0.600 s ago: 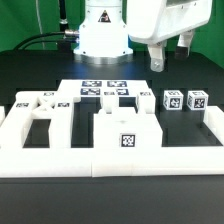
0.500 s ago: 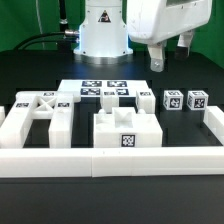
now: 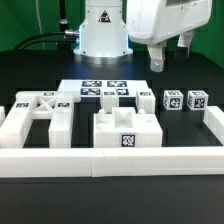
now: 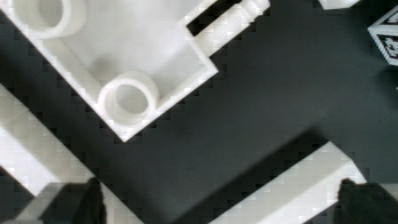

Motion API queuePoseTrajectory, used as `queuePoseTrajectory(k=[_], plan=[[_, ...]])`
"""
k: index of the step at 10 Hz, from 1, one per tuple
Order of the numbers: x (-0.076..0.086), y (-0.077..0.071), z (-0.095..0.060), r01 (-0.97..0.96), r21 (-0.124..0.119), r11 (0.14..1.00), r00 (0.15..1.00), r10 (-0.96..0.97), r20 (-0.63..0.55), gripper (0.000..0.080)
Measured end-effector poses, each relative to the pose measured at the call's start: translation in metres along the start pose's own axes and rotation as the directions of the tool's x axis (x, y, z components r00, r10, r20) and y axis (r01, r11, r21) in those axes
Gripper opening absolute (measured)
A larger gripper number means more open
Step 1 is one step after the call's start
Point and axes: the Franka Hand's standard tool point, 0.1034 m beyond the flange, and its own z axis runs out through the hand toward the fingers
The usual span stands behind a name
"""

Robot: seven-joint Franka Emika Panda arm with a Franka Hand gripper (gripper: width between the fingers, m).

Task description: Assemble chair

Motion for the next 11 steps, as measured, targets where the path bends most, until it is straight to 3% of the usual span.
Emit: queuePoseTrajectory(k=[1, 4, 6, 9, 11], plan=[[-0.008, 0.010, 0.013, 0.014, 0.008, 1.000, 1.000, -0.014, 0.009, 0.0649], [-0.015, 0.037, 0.035, 0.060, -0.002, 0.998, 0.998, -0.060, -0.005, 0.0649], [-0.014, 0.035, 0.035, 0.038, 0.000, 0.999, 0.999, -0.038, -0.005, 0.0649], [-0.014, 0.034, 0.038, -0.164, 0.005, 0.986, 0.986, 0.164, -0.004, 0.0649], [-0.015, 0.029, 0.058, -0.357, 0.012, 0.934, 0.934, 0.358, -0.003, 0.0649]])
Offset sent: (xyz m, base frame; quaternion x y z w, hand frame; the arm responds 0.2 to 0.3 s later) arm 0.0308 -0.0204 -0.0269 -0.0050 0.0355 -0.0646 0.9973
